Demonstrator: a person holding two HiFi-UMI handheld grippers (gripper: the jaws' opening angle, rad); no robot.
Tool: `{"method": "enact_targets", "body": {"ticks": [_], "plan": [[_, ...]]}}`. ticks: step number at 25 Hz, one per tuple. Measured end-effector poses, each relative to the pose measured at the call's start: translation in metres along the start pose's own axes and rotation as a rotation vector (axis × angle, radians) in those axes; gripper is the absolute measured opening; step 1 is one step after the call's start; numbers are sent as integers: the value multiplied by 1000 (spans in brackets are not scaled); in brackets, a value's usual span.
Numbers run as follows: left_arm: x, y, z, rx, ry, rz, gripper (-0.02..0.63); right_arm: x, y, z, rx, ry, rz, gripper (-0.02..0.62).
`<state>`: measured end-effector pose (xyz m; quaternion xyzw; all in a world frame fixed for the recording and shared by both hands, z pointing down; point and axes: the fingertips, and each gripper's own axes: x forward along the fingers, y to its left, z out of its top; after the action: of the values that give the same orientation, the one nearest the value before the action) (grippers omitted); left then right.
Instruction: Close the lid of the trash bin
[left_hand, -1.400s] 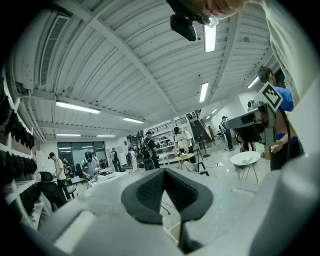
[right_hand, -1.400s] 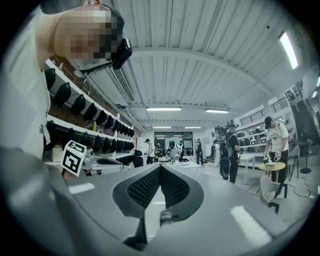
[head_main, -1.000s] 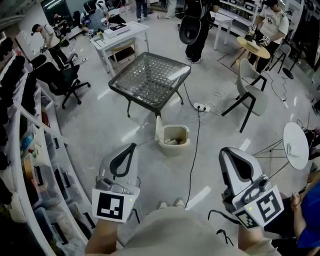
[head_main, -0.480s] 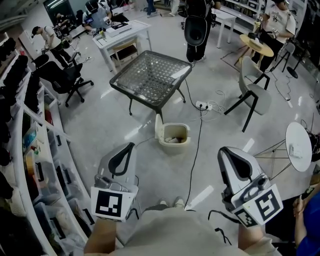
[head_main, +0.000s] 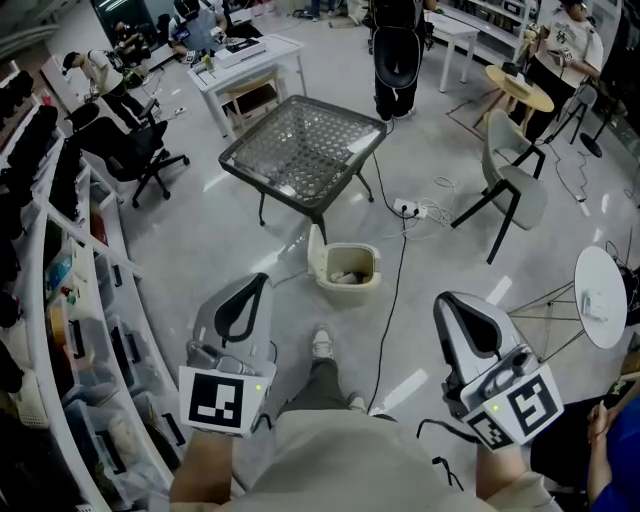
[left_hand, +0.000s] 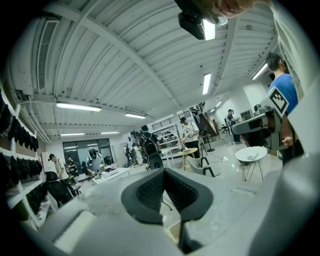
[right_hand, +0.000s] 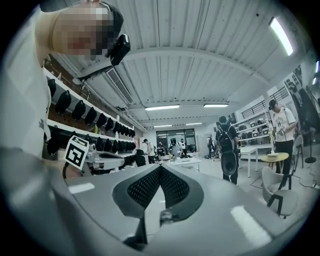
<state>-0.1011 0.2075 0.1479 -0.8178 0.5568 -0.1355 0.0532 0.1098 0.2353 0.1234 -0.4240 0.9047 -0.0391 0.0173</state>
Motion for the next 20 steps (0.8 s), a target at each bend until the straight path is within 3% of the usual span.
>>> {"method": "enact_targets", "body": {"ticks": [9,20], "plan": [[47,28,-17,-22,-2,-14,3,48,-24,-18,11,23,-25,3],[147,104,-46,-63,44,-87,3,163,-65,-20,27,64,-85,3]]}}
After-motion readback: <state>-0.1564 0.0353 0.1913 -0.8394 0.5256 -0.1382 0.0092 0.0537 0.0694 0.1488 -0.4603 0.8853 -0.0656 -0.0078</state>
